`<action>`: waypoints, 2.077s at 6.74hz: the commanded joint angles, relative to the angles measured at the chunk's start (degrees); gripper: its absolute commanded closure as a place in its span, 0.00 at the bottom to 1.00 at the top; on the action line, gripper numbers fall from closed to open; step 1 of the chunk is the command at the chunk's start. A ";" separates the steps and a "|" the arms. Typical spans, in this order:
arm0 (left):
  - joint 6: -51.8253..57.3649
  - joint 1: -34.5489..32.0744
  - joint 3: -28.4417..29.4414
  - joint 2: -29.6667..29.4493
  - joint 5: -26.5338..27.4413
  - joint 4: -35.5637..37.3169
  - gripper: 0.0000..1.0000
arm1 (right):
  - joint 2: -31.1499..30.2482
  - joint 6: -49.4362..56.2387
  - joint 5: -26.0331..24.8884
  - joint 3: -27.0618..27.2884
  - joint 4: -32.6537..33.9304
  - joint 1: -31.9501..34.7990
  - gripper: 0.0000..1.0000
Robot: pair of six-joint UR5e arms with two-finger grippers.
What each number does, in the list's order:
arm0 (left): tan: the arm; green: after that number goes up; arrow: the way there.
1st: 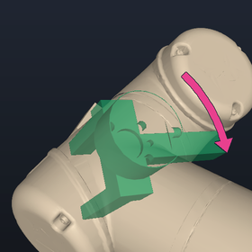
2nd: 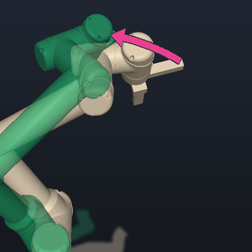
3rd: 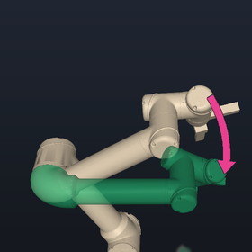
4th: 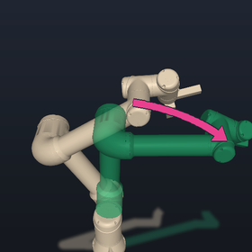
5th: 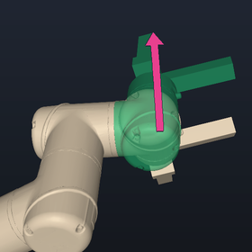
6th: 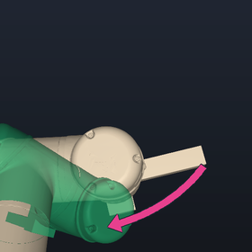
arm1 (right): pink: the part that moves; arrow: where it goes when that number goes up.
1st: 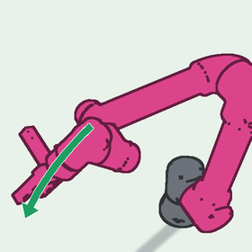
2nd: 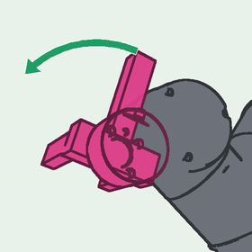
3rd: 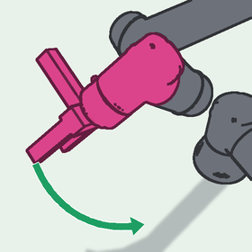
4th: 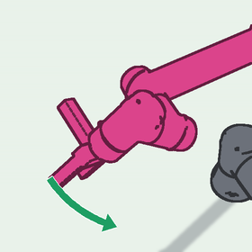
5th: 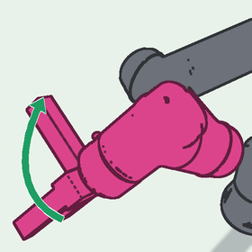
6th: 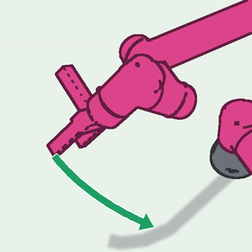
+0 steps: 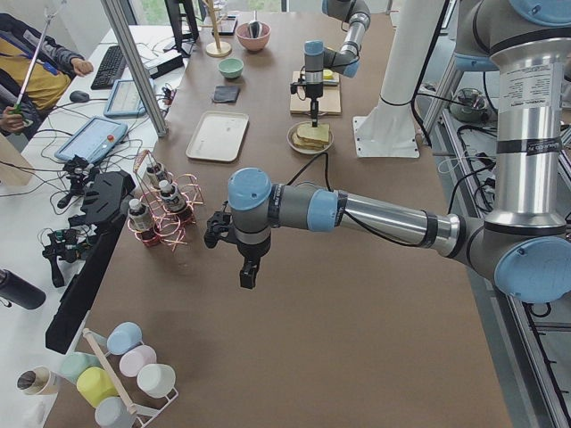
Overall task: Make sandwich and place on tray
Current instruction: 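Lower the bread slice onto the egg toast and release it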
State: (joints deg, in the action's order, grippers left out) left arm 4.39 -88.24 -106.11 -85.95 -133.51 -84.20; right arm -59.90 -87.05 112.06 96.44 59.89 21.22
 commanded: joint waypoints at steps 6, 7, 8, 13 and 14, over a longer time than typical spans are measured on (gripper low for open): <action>0.00 -0.09 0.38 0.08 0.00 -0.09 0.03 | 2.95 -0.05 1.31 -2.84 -0.04 1.63 1.00; 0.00 0.00 0.47 0.08 0.00 -0.09 0.03 | 2.86 -0.14 1.92 -2.75 0.05 1.89 1.00; 0.00 -0.09 0.38 0.17 0.00 -0.09 0.03 | 2.68 -0.14 2.10 -2.66 0.05 2.24 1.00; 0.00 -0.09 0.12 0.17 -0.09 -0.09 0.03 | 1.98 -0.67 0.26 -2.04 0.14 1.19 0.00; -0.08 -0.09 0.03 0.17 -0.09 0.00 0.03 | 1.72 -0.49 0.87 -1.35 0.31 2.23 0.00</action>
State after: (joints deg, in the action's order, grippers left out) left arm 4.37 -88.33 -106.02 -85.78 -133.57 -84.26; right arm -58.05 -87.64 112.67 94.57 60.07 22.79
